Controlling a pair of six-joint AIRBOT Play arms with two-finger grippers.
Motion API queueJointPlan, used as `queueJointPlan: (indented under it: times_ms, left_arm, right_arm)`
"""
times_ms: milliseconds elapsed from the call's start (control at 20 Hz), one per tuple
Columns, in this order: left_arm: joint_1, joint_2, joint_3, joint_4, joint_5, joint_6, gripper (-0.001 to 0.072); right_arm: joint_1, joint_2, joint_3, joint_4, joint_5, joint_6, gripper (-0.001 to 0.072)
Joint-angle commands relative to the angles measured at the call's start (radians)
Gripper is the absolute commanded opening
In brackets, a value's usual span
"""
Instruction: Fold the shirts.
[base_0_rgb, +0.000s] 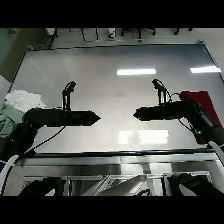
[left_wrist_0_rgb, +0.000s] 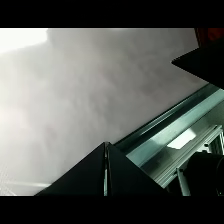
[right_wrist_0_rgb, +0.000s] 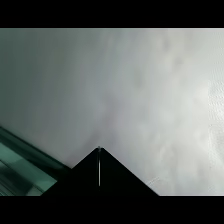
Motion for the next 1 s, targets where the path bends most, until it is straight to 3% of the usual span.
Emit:
queueJointPlan:
  times_ms: [0,400,650,950]
  left_arm:
    - [0.0,-0.001,0.001,0.0,0.0,0.0,0.0016]
    - [0.0,-0.002,0.001,0.006,0.002,0.0,0.0016]
    - [0.005,-0.002,0.001,0.094,0.011,0.0,0.0016]
    - [0.211,-0.002,0.001,0.273,0.03,0.0,0.0016]
  right_arm:
    - [0.001,0.0,0.0,0.0,0.0,0.0,0.0021]
    - [0.001,0.0,0.0,0.0,0.0,0.0,0.0021]
    - [0.001,0.0,0.0,0.0,0.0,0.0,0.0021]
    - [0.001,0.0,0.0,0.0,0.0,0.0,0.0021]
